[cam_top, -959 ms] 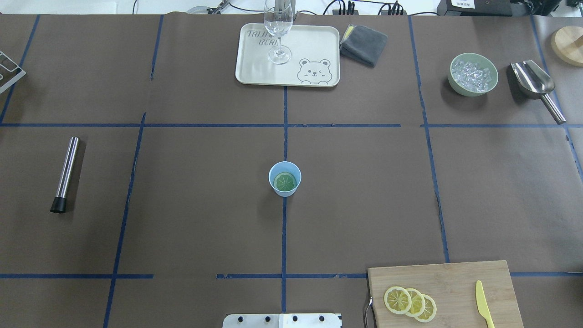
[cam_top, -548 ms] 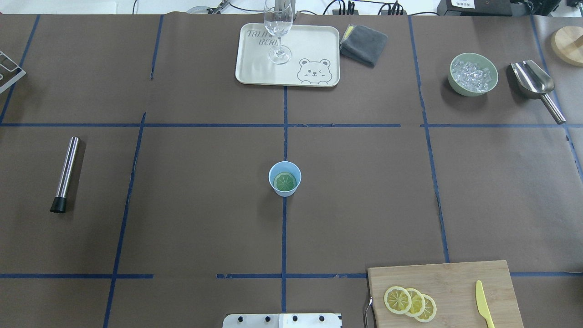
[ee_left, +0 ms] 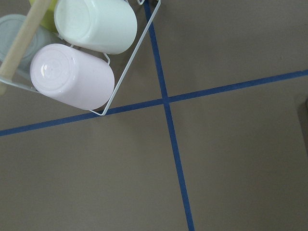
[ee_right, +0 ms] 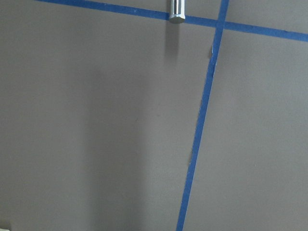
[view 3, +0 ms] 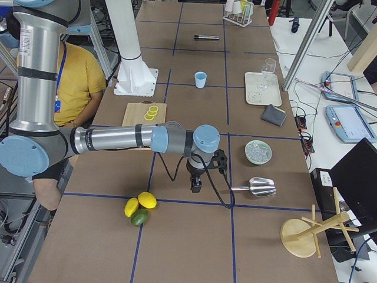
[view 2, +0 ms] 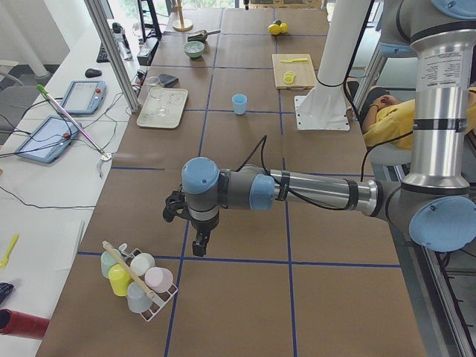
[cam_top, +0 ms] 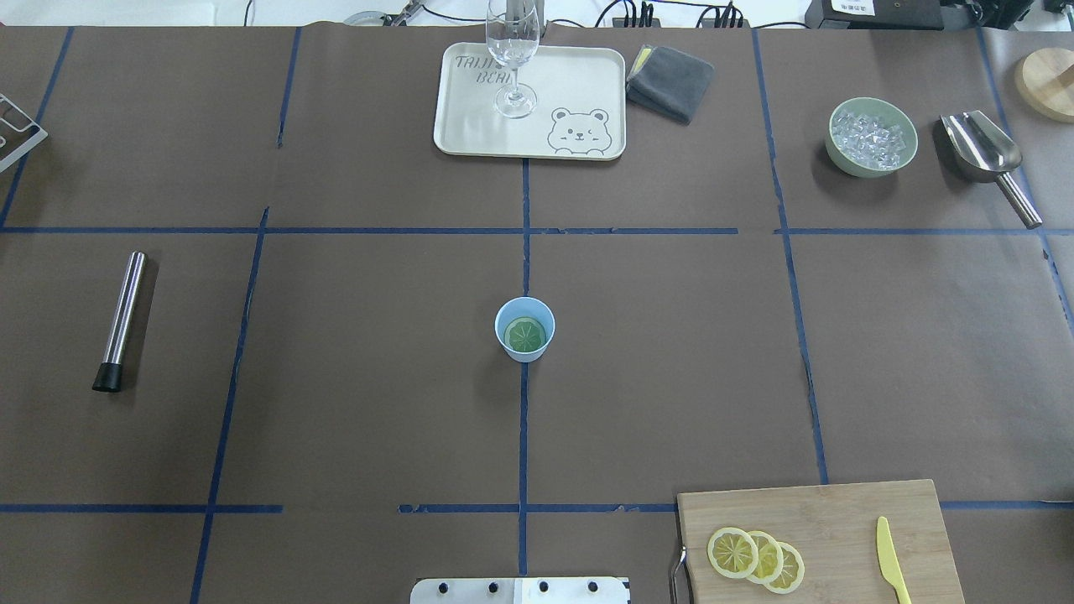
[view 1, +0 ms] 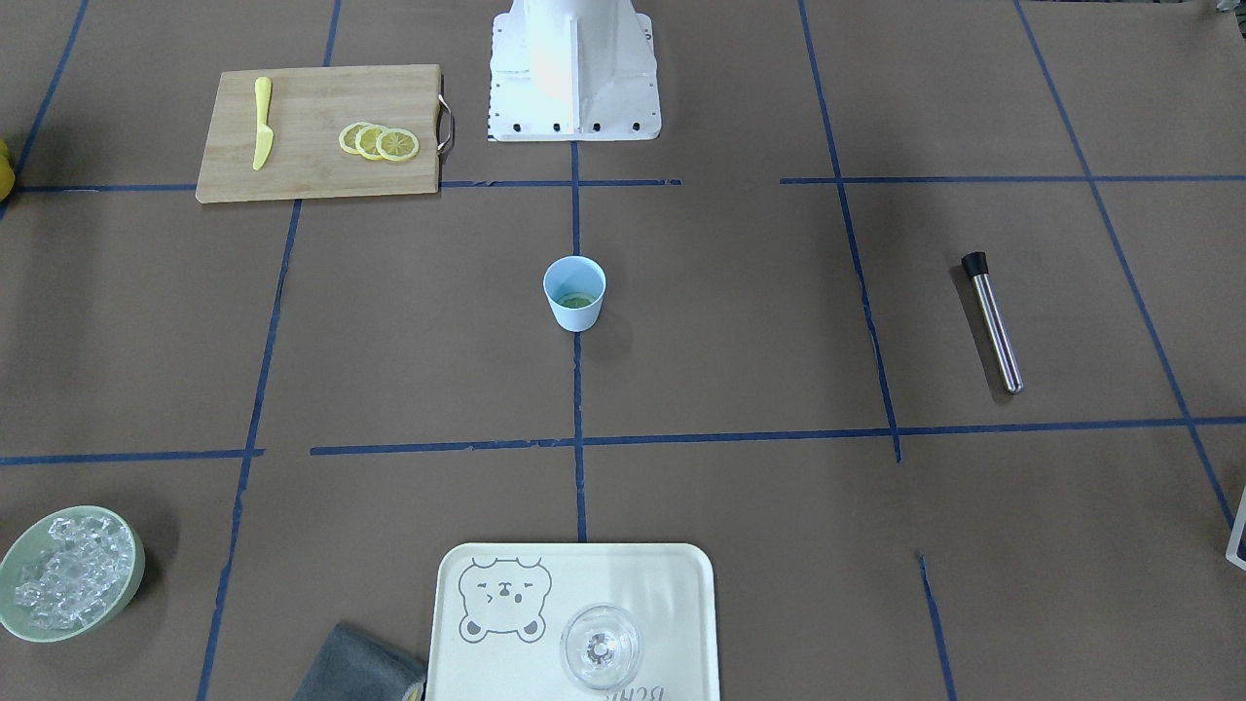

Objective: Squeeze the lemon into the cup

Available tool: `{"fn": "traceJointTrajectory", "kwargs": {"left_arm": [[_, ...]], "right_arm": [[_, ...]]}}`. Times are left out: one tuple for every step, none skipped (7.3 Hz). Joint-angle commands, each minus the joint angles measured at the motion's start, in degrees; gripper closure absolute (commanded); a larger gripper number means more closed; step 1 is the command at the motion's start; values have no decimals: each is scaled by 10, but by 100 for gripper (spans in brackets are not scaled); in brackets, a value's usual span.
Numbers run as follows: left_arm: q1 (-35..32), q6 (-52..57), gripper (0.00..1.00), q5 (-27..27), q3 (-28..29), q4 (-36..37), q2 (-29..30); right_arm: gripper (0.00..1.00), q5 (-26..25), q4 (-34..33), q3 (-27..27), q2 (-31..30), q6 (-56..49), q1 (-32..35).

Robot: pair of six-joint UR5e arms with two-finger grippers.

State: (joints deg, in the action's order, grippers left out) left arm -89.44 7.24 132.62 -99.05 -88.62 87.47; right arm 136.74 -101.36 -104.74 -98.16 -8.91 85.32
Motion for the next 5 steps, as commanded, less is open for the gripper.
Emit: {"fn": "traceJointTrajectory", "kwargs": {"left_arm": [[2, -2, 0, 0, 3, -2, 3], [3, -3, 0, 1, 0, -3, 9], [3, -5, 0, 0, -1, -3, 16], [2, -5, 0, -1, -3, -2, 15], [3, -3, 0, 1, 2, -3, 13]], "right_arm": [[0, 3, 0, 6, -5, 4, 0], [0, 3, 0, 3, -5, 3, 0], [0, 2, 0, 7, -5, 3, 0], [0, 2, 0, 8, -5, 2, 0], [0, 3, 1, 5, 1, 4, 0]]}}
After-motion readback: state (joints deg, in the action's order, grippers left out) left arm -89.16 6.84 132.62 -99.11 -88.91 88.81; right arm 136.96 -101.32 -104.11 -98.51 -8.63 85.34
